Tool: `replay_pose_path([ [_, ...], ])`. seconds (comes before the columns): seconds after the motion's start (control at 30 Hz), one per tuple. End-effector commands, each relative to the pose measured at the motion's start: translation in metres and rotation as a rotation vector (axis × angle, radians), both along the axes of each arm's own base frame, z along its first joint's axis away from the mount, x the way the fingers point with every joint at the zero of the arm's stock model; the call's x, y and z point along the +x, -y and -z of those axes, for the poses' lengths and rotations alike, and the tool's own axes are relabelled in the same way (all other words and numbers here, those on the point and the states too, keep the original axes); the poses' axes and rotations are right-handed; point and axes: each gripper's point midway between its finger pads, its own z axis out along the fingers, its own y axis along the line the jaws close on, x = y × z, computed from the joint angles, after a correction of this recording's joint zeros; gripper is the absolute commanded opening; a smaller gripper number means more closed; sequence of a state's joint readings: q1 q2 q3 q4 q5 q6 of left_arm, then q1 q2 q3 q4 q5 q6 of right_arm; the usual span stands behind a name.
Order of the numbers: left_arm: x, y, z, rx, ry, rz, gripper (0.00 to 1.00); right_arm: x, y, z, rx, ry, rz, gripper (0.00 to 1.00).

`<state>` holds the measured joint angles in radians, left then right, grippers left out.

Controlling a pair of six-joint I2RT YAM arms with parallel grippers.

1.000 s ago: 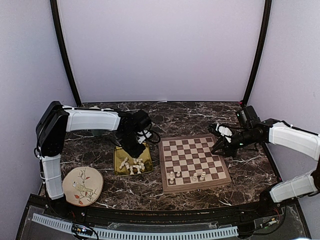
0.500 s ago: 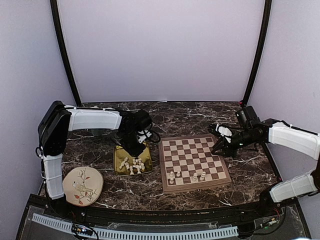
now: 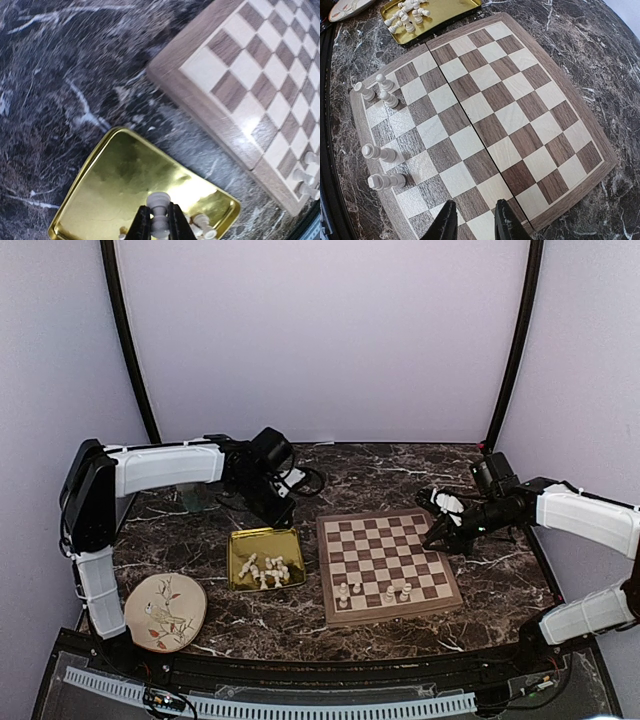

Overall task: Set up the chess pieces on the board
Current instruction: Pick up the pawn from the storage box, then place the pawn on the chessboard.

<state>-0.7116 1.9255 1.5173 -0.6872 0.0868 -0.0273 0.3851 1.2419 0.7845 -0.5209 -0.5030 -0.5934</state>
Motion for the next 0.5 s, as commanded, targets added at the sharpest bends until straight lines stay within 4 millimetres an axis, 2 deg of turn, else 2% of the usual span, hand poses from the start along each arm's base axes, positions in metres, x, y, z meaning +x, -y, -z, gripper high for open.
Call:
replay_pose_path([
  [0.0, -0.013, 0.059, -0.057, -0.204, 0.077, 0.158, 0.06, 0.001, 0.001, 0.001, -0.003, 0.008, 0.003, 0.27],
  [0.23, -0.044, 0.105, -0.054, -0.147, 0.117, 0.368, 0.07, 0.009, 0.009, -0.002, -0.010, 0.026, 0.053, 0.26],
  [0.47, -0.071, 0.136, -0.034, -0.081, 0.128, 0.447, 0.07, 0.015, 0.017, -0.008, 0.036, 0.007, 0.096, 0.27],
])
